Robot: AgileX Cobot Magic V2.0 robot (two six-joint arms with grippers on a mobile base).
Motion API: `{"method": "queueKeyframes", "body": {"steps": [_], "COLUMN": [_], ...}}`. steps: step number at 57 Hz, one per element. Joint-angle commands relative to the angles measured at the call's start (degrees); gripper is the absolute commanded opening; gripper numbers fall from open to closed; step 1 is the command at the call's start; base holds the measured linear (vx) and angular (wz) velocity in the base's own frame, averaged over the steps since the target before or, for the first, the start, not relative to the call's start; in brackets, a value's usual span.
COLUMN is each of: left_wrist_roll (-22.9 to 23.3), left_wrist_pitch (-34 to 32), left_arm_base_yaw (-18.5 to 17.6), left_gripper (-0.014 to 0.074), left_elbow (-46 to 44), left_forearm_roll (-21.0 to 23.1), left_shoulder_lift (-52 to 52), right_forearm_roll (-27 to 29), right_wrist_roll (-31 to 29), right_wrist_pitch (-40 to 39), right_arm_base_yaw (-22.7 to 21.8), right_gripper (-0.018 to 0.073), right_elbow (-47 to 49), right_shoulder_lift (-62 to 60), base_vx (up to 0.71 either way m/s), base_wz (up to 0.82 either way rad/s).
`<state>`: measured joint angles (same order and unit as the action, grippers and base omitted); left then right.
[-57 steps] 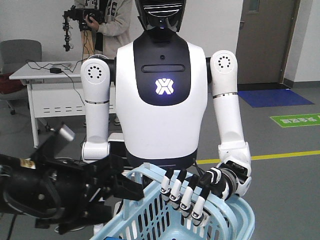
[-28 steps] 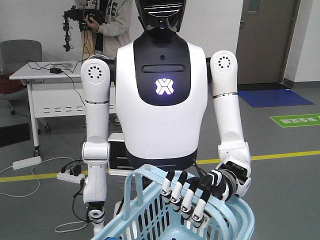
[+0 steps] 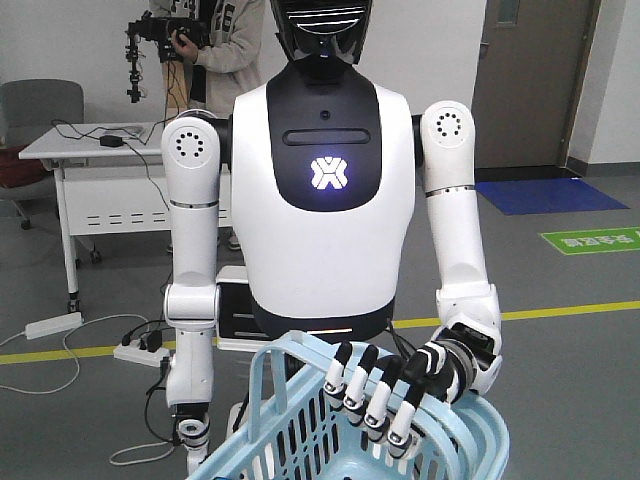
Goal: Pick snacks and fruit into basket
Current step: 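Lower the tomato bunch into the basket and open the left gripper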
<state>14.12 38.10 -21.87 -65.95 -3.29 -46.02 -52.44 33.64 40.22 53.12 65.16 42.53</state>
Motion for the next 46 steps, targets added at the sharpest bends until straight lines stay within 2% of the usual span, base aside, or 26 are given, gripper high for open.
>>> {"method": "queueKeyframes", "body": {"steps": [1,7,12,16,24,39,46], "left_wrist_roll": [0.3,0.3,0.6,1.9,3.0,2.8,2.9], "left_wrist_pitch": [-4.5,-4.9,-8.6,-13.2,-21.3,-34.3,-39.8], "left_arm_base_yaw": [0.2,0.2,1.1,3.7,12.0,25.4,29.5], "left_gripper": [0.0353,0.0346,0.0282,0.0194,-0.0006,-0.0008,-0.0008], "left_elbow": [-1.9,-0.7,5.5,13.3,30.2,57.0,67.6], "left_forearm_roll": [0.0,-3.3,-8.1,-9.3,-8.9,-7.3,-2.2], "left_shoulder_lift": [0.2,1.6,6.5,11.7,23.1,41.5,48.2], "right_forearm_roll": [-2.5,-2.5,-2.5,-2.5,-2.5,-2.5,-2.5], "right_wrist_roll": [-0.5,-0.5,-0.5,-0.5,-0.5,-0.5,-0.5], "right_wrist_pitch": [-3.3,-3.3,-3.3,-3.3,-3.4,-3.4,-3.4], "right_arm_base_yaw": [-0.3,-0.3,-0.3,-0.3,-0.3,-0.3,-0.3], "right_gripper": [0.0308,0.0308,0.0308,0.0308,0.0308,0.0308,0.0308], "right_elbow": [1.4,1.4,1.4,1.4,1.4,1.4,1.4], "right_shoulder_lift": [0.3,0.3,0.3,0.3,0.3,0.3,0.3], "base_vx": [0.00,0.00,0.00,0.00,0.00,0.00,0.00], "base_wz": [0.00,0.00,0.00,0.00,0.00,0.00,0.00]}}
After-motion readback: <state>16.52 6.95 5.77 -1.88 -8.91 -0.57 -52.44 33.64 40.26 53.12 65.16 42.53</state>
